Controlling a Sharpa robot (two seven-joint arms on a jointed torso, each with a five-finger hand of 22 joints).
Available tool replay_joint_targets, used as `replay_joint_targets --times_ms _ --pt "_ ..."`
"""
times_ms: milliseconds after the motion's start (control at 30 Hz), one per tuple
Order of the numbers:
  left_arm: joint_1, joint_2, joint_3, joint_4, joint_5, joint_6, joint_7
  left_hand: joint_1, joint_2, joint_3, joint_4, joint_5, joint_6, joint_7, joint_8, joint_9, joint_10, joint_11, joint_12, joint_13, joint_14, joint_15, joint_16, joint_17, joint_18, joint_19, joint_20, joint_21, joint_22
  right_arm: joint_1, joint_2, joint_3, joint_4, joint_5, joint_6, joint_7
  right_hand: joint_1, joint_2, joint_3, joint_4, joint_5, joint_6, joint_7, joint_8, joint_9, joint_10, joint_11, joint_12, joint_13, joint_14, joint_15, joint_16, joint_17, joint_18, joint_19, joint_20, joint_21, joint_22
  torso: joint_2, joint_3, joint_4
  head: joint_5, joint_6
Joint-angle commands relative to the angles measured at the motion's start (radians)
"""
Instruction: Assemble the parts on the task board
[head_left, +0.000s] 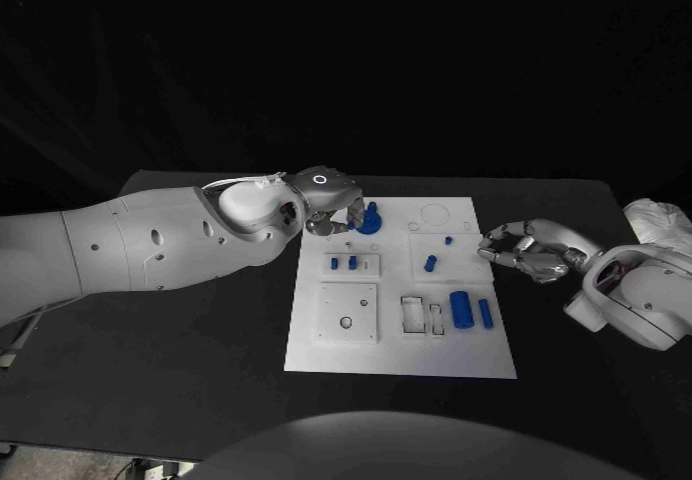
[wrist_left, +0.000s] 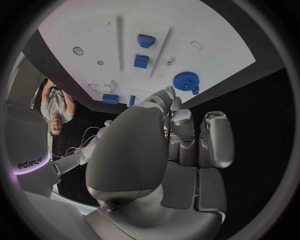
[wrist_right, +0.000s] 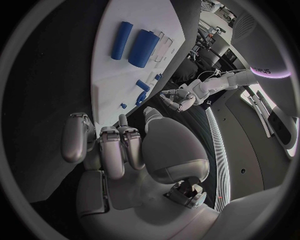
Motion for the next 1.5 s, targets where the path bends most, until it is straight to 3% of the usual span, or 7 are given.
replay_joint_targets --times_ms 33,233,367,700,833,933,1500 --pt "0.001 -0.012 -0.001 0.015 0.022 0.019 -0.009 -0.011 0.001 -0.001 0.004 -0.009 -0.005 -0.003 -0.005 -0.002 0.006 -0.001 -0.006 -0.002 0.006 0.001 0.001 -0.003 -0.011 0.03 -0.001 0.005 0.195 -0.002 0.001 0.0 -0.002 0.005 0.006 0.012 0.006 0.002 -0.001 0.004 0.004 0.0 -0.003 0.001 -0.001 0.104 0.005 0.0 0.263 0.106 0.003 0.003 0.263 0.013 -0.001 0.0 -0.003 0.163 0.0 -0.003 0.005 -0.004 0.0" --pt "-0.001 -0.022 -0.002 0.014 0.042 0.022 -0.022 -0.013 -0.001 -0.001 0.006 -0.016 -0.005 -0.003 -0.007 -0.004 0.008 0.0 -0.011 -0.005 0.005 0.0 -0.001 -0.008 -0.011 0.03 -0.001 0.004 0.195 -0.007 0.002 0.0 -0.005 0.007 0.009 0.012 0.006 0.002 -0.001 0.004 0.004 0.0 -0.003 0.001 -0.001 0.104 0.005 0.0 0.263 0.106 0.003 0.003 0.263 0.014 -0.002 0.0 -0.004 0.163 -0.001 -0.0051 0.0063 -0.003 0.0" --pt "-0.005 -0.02 -0.002 0.009 0.055 0.02 -0.036 -0.014 -0.002 -0.001 0.008 -0.021 -0.006 -0.003 -0.009 -0.005 0.008 0.0 -0.015 -0.007 0.005 -0.001 -0.002 -0.011 -0.011 0.03 -0.001 0.004 0.195 -0.01 0.004 0.0 -0.006 0.007 0.011 0.011 0.007 0.003 -0.001 0.005 0.004 0.0 -0.003 0.001 -0.001 0.104 0.005 0.0 0.263 0.106 0.003 0.003 0.263 0.014 -0.003 0.0 -0.005 0.162 0.001 -0.0035 0.0054 0.0 0.0" --pt "-0.045 0.008 -0.002 -0.033 0.066 0.007 -0.04 -0.009 -0.001 0.003 0.007 -0.023 -0.008 0.0 -0.011 -0.007 0.012 0.002 -0.019 -0.009 0.004 -0.001 -0.004 -0.016 -0.011 0.03 -0.001 0.003 0.195 -0.012 0.005 0.0 -0.008 0.007 0.01 0.014 0.007 0.003 -0.001 0.005 0.004 0.0 -0.003 0.001 -0.001 0.104 0.005 0.0 0.263 0.106 0.003 0.003 0.263 0.014 -0.004 0.0 -0.006 0.162 0.002 -0.0035 0.0041 -0.002 0.0" --pt "-0.054 0.019 -0.002 -0.051 0.062 0.0 -0.041 -0.008 -0.001 0.003 0.007 -0.023 -0.008 0.001 -0.012 -0.007 0.013 0.003 -0.019 -0.01 0.004 -0.001 -0.005 -0.017 -0.011 0.03 -0.001 0.004 0.195 -0.013 0.004 0.0 -0.008 0.007 0.01 0.014 0.008 0.004 0.0 0.005 0.004 0.0 -0.003 0.001 -0.001 0.104 0.005 0.0 0.263 0.106 0.003 0.003 0.263 0.014 -0.004 0.0 -0.006 0.162 0.001 -0.0025 0.0051 -0.003 0.0" --pt "-0.057 0.027 -0.001 -0.062 0.061 -0.004 -0.043 -0.008 -0.001 0.004 0.007 -0.024 -0.008 0.002 -0.012 -0.008 0.013 0.004 -0.02 -0.01 0.003 -0.001 -0.006 -0.019 -0.011 0.03 -0.001 0.004 0.195 -0.013 0.004 0.0 -0.009 0.007 0.009 0.014 0.008 0.004 0.0 0.005 0.004 0.0 -0.003 0.001 -0.001 0.104 0.005 0.0 0.263 0.106 0.003 0.003 0.263 0.014 -0.004 0.0 -0.006 0.162 0.0 -0.0028 0.0041 0.003 0.0" --pt "-0.062 0.058 -0.001 -0.09 0.065 0.012 -0.046 -0.003 -0.001 0.008 0.006 -0.023 -0.015 0.003 -0.019 -0.012 0.019 0.006 -0.025 -0.013 0.001 0.001 -0.01 -0.027 -0.01 0.029 0.0 0.0 0.194 -0.015 0.005 0.0 -0.01 0.007 0.009 0.016 0.008 0.004 0.0 0.005 0.004 0.0 -0.003 0.001 -0.001 0.104 0.005 0.0 0.263 0.106 0.003 0.003 0.263 0.014 -0.004 0.0 -0.007 0.162 0.0 -0.0029 0.0044 0.0 0.0"
